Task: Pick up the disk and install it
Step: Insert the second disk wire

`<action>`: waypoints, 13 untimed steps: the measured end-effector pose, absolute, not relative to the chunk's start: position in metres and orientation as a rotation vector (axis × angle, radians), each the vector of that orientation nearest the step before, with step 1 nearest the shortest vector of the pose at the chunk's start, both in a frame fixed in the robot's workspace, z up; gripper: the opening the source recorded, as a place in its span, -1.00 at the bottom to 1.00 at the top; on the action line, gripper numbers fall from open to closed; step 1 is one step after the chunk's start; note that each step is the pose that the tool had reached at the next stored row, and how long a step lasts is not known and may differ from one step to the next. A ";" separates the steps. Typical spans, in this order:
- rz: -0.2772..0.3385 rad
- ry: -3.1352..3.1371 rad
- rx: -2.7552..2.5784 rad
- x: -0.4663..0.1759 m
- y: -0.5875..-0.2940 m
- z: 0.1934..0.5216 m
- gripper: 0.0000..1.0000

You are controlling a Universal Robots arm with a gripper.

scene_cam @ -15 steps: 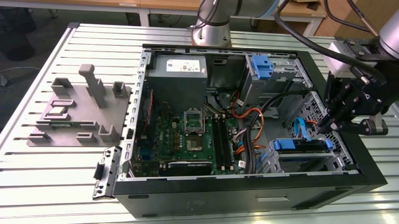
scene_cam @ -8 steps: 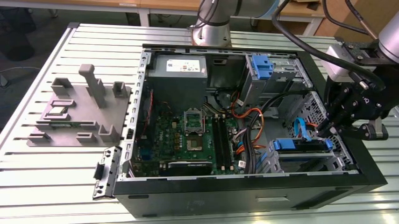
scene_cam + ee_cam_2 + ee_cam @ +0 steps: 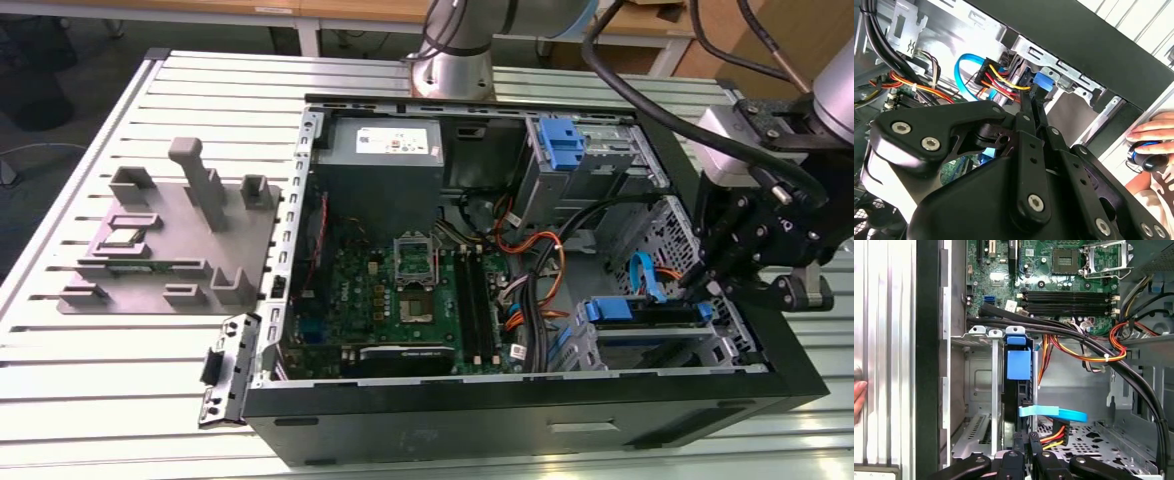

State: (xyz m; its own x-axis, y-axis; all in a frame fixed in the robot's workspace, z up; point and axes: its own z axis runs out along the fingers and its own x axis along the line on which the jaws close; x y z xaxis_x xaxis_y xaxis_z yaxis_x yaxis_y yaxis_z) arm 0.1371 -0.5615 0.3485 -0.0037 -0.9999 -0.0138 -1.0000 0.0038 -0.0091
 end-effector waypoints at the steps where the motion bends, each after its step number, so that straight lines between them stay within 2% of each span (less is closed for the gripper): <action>1: 0.005 2.214 -2.206 0.137 -0.562 0.348 -0.68; 12: 0.004 2.214 -2.206 0.137 -0.562 0.347 -0.65; 13: 0.004 2.214 -2.206 0.137 -0.562 0.347 -0.53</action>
